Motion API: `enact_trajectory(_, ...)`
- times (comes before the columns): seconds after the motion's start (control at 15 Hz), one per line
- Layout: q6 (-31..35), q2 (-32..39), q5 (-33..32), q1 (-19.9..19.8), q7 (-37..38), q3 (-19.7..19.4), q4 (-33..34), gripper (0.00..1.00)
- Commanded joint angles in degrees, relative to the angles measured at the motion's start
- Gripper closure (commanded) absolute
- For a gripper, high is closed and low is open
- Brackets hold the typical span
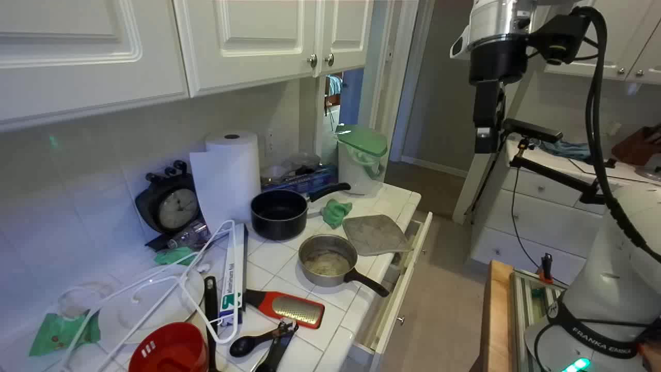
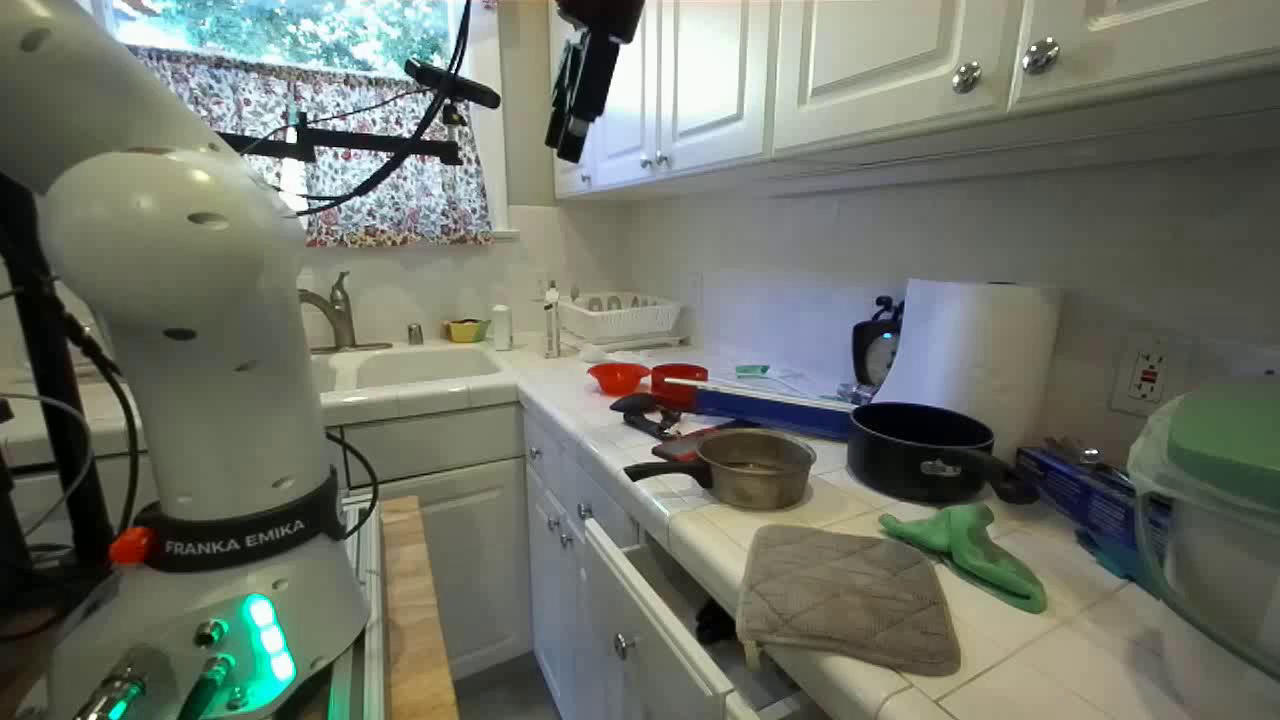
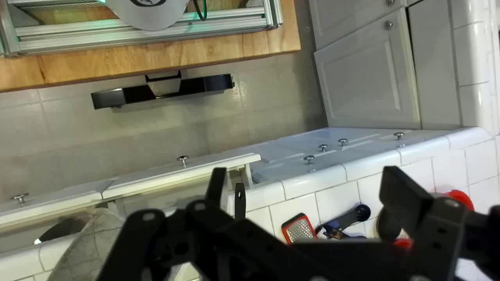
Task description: Put the towel on top of the pot
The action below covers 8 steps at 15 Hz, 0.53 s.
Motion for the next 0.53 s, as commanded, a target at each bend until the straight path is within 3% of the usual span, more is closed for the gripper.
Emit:
enact_trajectory(0.0,-0.35,0.13,0.54,-1.66,-0.78,1.14,0.19,0.00)
enact_trajectory(0.33,-0.35,0.13,0.54,-1.66,-0.78,1.14,0.19,0.00)
enact_trajectory(0.47,2.61,-1.56,-1.78,-3.82,2.38,2.65,-3.02,0.00)
